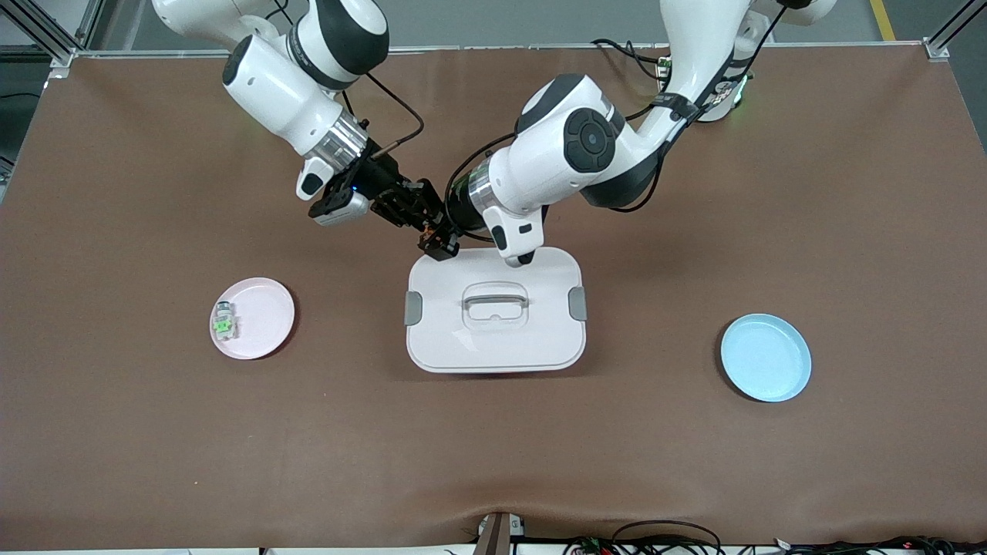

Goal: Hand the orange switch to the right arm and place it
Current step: 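Open the left gripper and pull it away from the switch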

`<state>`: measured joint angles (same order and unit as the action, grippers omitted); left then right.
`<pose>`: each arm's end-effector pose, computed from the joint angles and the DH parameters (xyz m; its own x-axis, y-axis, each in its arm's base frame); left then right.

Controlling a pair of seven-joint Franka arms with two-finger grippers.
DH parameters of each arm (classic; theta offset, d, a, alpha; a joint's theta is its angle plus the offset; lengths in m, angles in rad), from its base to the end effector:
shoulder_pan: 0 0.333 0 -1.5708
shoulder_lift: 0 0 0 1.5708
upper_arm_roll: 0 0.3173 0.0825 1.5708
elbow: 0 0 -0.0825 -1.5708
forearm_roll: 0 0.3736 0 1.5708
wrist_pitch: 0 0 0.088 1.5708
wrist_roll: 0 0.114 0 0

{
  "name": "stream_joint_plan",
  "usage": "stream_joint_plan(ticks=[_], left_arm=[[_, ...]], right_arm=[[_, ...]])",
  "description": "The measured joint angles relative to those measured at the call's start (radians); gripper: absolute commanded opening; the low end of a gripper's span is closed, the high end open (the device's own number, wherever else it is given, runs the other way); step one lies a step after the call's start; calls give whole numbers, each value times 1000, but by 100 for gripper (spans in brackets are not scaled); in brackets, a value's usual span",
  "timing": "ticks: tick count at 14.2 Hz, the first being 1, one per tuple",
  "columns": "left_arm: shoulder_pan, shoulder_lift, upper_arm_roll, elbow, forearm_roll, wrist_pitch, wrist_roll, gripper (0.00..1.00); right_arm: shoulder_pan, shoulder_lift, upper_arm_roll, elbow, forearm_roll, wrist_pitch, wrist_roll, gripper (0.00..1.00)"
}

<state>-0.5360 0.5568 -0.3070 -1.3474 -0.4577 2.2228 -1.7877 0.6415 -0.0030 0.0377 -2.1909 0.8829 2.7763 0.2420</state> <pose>0.5154 -0.5253 0.4541 0.2941 0.7486 -0.5943 0.9508 -0.2925 0.1021 0.4572 0.3279 0.4433 0.9316 -0.3438 0.1180 -0.1774 -0.7133 -0.6780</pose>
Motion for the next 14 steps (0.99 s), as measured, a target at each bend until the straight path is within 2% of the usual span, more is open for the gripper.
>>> stream_joint_plan(ticks=[1,2,9,14], left_arm=[[0,0,0,0,0,0,0,52],[1,0,0,0,0,0,0,100],[6,-12,25,6,21,-3,0,100],[29,-54,87,11,163,-44,0,100]], right_arm=[[0,1,0,0,0,0,0,0],[0,1,0,1,0,0,0,0],[7,15,-1,27,0,10,0,0],[9,20,-5,51,-1,-49,-20,0]])
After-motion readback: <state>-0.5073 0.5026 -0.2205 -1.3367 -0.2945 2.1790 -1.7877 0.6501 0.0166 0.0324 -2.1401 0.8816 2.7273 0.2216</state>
